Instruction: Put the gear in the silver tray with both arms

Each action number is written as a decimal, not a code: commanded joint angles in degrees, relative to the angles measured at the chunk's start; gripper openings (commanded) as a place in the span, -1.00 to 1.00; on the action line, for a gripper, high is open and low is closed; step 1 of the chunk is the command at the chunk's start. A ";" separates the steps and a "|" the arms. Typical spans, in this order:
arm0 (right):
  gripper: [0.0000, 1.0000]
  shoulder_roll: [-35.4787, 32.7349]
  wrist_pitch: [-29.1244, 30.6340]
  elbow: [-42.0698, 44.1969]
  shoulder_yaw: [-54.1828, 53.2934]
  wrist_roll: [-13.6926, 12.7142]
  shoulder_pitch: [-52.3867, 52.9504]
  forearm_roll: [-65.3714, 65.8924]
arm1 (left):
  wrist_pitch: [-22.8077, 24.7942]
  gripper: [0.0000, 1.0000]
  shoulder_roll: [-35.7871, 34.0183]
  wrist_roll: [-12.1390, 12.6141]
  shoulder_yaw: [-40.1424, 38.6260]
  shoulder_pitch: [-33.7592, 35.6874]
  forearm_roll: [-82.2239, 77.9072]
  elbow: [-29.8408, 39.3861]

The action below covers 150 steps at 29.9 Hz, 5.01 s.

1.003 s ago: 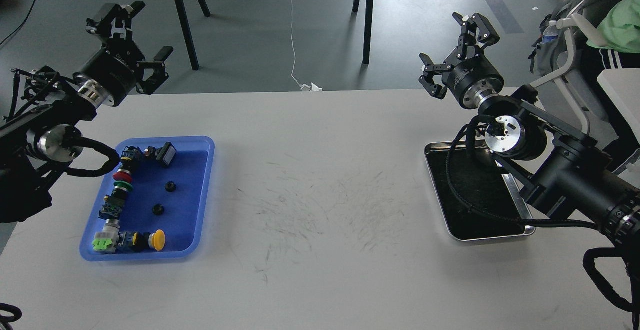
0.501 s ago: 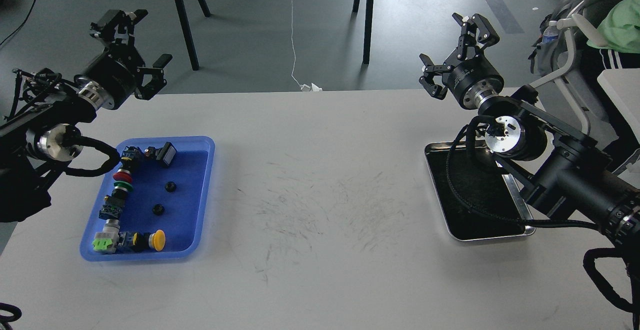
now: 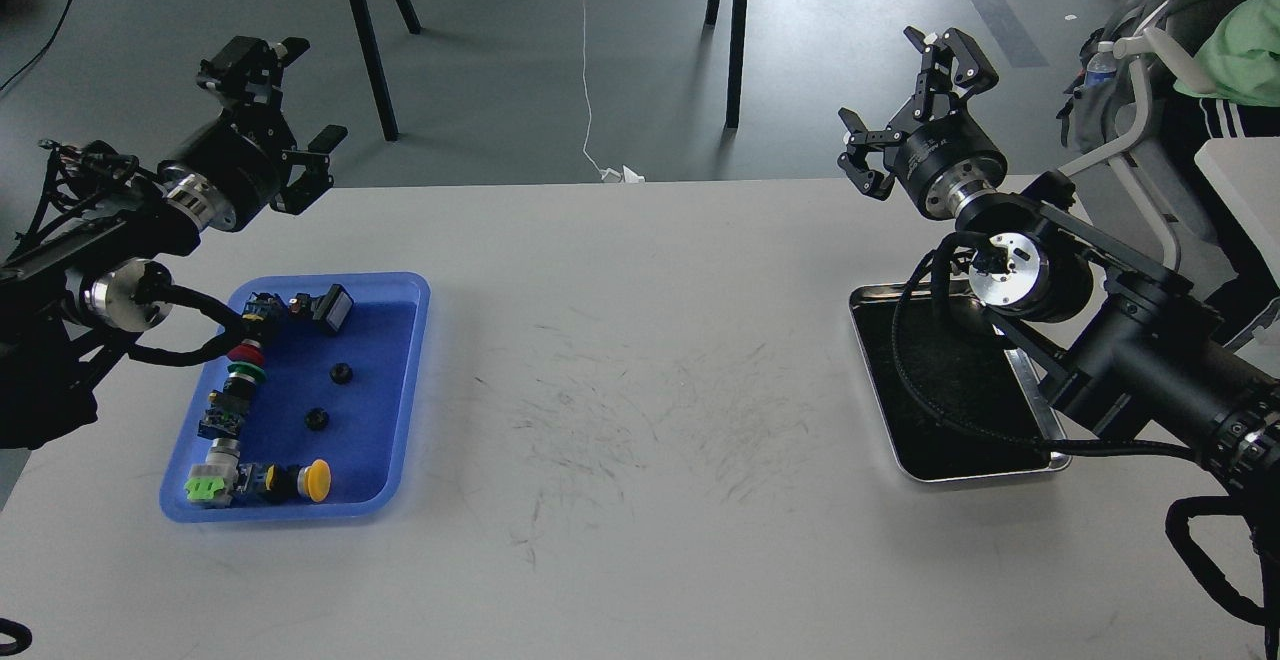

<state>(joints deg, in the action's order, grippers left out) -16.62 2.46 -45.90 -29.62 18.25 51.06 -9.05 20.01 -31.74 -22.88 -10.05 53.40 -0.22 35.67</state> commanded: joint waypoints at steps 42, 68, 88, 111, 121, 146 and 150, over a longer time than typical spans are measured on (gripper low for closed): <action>0.96 0.19 -0.08 -0.51 0.00 0.38 -1.40 0.09 | -10.86 0.97 -16.50 -4.45 17.25 9.27 -21.84 28.31; 0.96 0.36 -0.26 -0.95 -0.09 0.56 -1.84 0.09 | -21.68 0.97 -20.99 -5.12 26.14 9.97 -51.19 31.30; 0.96 0.36 -0.35 -1.13 -0.53 0.56 -1.75 0.17 | -26.87 0.89 -20.29 -5.12 26.23 1.19 -68.25 28.06; 0.96 0.36 -0.35 -1.04 -0.79 0.56 -1.57 0.17 | -32.40 0.67 -14.05 -5.12 26.23 -5.67 -72.73 19.53; 0.96 0.36 -0.35 -0.95 -0.71 0.56 -1.58 0.17 | -33.46 0.58 -12.12 -5.12 26.23 -6.99 -72.73 16.63; 0.96 0.28 -0.70 -1.12 -0.18 0.47 -1.49 0.26 | -35.48 0.35 -9.22 -5.12 26.31 -8.93 -72.91 13.64; 0.96 0.01 -0.70 -1.04 -0.09 0.47 -1.58 0.26 | -35.48 0.35 -8.69 -5.12 26.31 -8.84 -72.91 13.28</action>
<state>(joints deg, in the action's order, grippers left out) -16.40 1.77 -46.96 -29.76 18.72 49.52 -8.79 -15.46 -40.73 -28.00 16.21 44.53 -73.13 49.07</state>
